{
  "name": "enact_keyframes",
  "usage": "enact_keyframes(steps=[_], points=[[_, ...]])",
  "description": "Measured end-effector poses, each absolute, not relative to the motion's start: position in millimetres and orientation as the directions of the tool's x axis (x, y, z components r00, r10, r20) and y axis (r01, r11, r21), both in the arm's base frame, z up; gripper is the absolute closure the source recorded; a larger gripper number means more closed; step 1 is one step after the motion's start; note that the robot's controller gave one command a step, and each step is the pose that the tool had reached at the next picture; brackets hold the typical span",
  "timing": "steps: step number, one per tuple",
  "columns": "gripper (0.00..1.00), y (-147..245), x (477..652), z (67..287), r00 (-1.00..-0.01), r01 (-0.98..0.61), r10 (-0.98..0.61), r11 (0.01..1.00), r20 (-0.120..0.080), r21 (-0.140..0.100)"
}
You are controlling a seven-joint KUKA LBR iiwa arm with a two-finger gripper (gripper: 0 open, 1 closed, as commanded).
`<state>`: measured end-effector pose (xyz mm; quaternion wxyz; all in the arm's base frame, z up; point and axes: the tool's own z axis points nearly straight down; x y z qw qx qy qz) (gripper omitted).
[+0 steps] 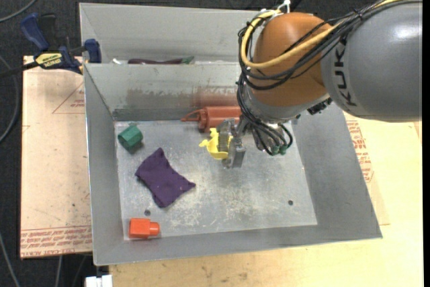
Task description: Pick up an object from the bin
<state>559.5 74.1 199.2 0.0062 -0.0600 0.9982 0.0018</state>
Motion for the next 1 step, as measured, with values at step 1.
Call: enact_keyframes(steps=[1], points=[[1.00,75.1,563.2,244.7,-0.995,-0.102,-0.102,0.995,-0.008,0.004]])
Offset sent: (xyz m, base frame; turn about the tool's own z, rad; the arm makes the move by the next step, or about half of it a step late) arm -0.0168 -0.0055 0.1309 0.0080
